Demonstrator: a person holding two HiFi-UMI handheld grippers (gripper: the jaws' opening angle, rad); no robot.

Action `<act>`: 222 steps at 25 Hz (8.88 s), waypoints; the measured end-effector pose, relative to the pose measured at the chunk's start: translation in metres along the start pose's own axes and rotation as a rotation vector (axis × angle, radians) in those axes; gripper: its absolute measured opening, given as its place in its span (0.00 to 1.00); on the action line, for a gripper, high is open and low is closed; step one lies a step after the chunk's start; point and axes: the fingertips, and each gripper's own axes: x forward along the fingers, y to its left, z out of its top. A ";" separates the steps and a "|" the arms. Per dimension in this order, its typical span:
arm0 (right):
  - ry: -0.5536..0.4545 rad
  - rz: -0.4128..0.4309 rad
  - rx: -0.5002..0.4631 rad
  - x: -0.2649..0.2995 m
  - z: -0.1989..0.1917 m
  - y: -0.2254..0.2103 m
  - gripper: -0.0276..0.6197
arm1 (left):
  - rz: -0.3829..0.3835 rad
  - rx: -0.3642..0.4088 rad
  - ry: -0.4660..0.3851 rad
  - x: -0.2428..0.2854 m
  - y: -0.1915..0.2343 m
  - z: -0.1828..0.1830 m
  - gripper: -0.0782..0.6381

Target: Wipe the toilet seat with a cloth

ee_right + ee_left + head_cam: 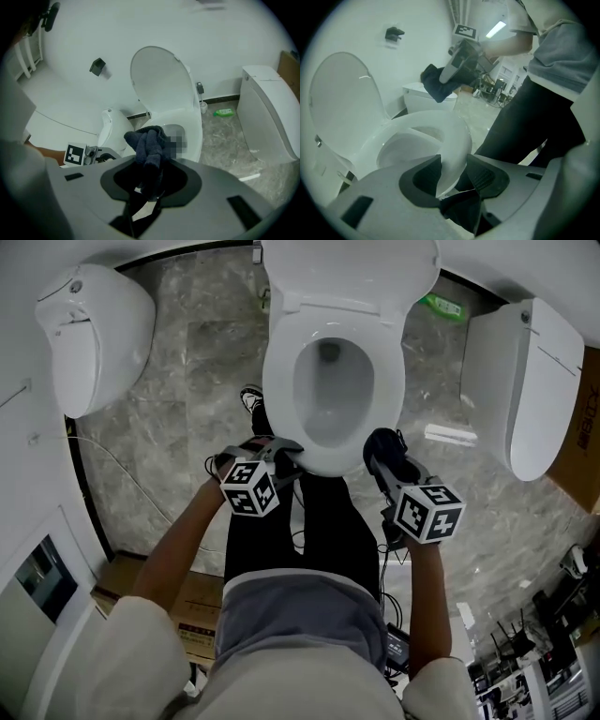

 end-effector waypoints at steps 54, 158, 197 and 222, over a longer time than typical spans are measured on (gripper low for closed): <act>-0.072 -0.360 0.152 0.216 0.067 -0.139 0.20 | 0.326 -0.988 -0.262 0.033 0.059 -0.086 0.13; 0.308 -0.222 -0.816 0.249 -0.149 0.001 0.21 | 0.310 -1.339 -0.282 -0.034 0.024 -0.117 0.13; 0.291 -0.069 -0.834 0.191 -0.140 -0.083 0.21 | 0.250 -1.230 -0.195 0.014 0.029 -0.059 0.13; 0.269 -0.166 -0.817 0.192 -0.068 -0.137 0.22 | 0.295 -1.296 -0.230 -0.001 0.033 -0.083 0.13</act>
